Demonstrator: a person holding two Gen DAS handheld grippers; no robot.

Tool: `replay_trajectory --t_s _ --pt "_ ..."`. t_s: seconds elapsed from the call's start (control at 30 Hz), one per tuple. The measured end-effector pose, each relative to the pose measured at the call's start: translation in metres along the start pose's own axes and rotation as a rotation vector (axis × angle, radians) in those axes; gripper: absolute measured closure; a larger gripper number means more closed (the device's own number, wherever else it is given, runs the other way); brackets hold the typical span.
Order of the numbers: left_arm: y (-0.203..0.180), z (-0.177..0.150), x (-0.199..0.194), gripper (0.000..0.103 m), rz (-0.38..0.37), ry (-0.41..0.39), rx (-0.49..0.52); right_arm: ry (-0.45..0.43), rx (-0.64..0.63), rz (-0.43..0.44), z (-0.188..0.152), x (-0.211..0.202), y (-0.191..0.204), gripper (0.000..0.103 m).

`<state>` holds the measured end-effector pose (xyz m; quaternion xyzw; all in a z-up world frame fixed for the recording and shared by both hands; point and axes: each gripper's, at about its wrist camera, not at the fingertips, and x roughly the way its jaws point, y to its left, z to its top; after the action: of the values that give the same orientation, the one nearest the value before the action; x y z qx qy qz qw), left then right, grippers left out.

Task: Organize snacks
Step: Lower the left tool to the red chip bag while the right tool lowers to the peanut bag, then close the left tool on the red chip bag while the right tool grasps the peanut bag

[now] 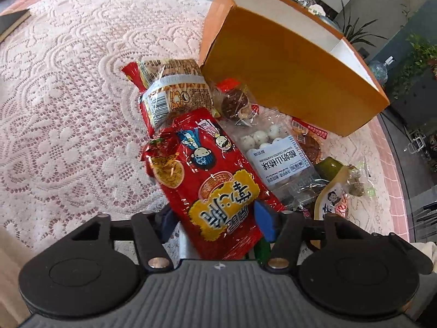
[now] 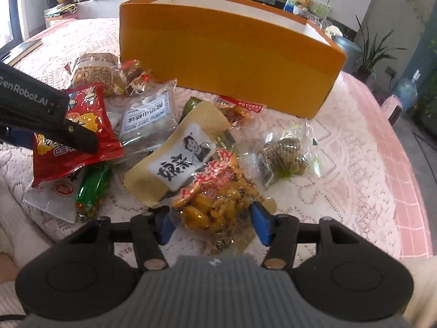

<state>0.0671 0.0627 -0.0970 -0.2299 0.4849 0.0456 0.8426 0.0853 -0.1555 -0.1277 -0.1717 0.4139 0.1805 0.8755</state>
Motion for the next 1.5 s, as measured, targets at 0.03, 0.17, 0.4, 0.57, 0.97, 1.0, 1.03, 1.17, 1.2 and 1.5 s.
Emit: replay_trajectory --t_s 0.03,0.17,0.4,0.57,0.97,1.0,1.03,1.17,1.2,1.5 --pt "0.0 -0.002 -0.004 0.044 0.0 -0.008 0.007 -0.008 0.001 -0.003 0.0 -0.002 0.0 0.055" --pt "-0.007 -0.011 -0.018 0.051 0.014 -0.063 0.075 -0.058 0.028 -0.016 -0.002 -0.013 -0.005 0.069" --pt "-0.015 -0.021 -0.039 0.067 -0.021 -0.156 0.173 -0.1 0.182 0.041 0.002 -0.036 -0.029 0.073" --pt "-0.017 -0.018 -0.046 0.072 -0.072 -0.184 0.169 -0.107 0.339 0.152 0.009 -0.046 -0.05 0.073" --pt "-0.016 -0.001 -0.034 0.07 -0.144 -0.162 0.051 -0.111 0.372 0.148 0.009 -0.029 -0.063 0.078" --pt "-0.017 0.001 -0.033 0.069 -0.141 -0.161 0.049 -0.11 0.371 0.149 0.01 -0.028 -0.064 0.077" --pt "-0.019 0.003 -0.032 0.066 -0.142 -0.161 0.046 -0.11 0.372 0.148 0.01 -0.027 -0.064 0.075" --pt "-0.023 0.011 -0.027 0.054 -0.146 -0.155 0.025 -0.127 0.363 0.135 0.014 -0.027 -0.066 0.074" --pt "-0.023 0.013 -0.025 0.053 -0.144 -0.151 0.016 -0.13 0.357 0.133 0.015 -0.027 -0.066 0.072" --pt "-0.017 0.022 -0.008 0.049 -0.077 -0.107 -0.024 -0.161 0.295 0.101 0.025 -0.024 -0.066 0.067"
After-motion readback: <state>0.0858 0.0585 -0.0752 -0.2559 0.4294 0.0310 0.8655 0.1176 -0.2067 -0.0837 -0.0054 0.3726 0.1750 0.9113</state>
